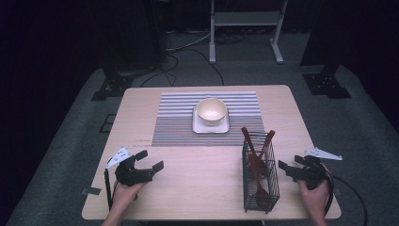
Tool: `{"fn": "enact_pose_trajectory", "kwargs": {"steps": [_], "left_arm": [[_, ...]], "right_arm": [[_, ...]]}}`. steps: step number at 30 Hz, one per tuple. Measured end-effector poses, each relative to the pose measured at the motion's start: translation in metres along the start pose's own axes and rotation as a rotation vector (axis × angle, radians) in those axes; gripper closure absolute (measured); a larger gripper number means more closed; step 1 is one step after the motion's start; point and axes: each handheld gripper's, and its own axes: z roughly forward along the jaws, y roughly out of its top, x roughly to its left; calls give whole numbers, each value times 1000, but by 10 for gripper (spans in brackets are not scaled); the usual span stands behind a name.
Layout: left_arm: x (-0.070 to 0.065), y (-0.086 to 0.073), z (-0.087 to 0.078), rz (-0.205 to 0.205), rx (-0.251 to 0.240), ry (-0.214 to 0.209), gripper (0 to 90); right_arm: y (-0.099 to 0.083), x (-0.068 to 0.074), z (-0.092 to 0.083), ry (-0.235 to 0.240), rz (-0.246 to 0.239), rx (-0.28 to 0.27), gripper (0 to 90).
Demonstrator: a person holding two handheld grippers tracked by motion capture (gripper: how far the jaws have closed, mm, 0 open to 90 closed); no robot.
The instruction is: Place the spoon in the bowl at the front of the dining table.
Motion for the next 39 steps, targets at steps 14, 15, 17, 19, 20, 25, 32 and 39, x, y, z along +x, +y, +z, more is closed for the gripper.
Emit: {"fn": "enact_pose_trajectory", "kwargs": {"steps": [14,15,17,19,20,25,32,39], "left_arm": [[-8,0,3,-9,8,-37,15],[-9,0,3,-7,8,-41,15],[-14,1,4,-11,5,-51,15],[-16,2,5,-13,5,-61,15],[-18,3,5,-7,8,-64,15],[-27,10,9,11,-5,-83,15],[-41,14,17,27,12,-126,15],[-50,18,25,23,24,-162,15]], "right_arm": [[0,0,0,-4,-1,2,161],[0,0,0,-4,-1,3,161],[0,0,0,-6,0,2,161],[0,0,0,-5,2,2,161],[0,0,0,-5,2,2,162],[0,0,0,-3,2,3,161],[0,0,0,-5,2,4,162],[0,0,1,-4,2,5,161]]}}
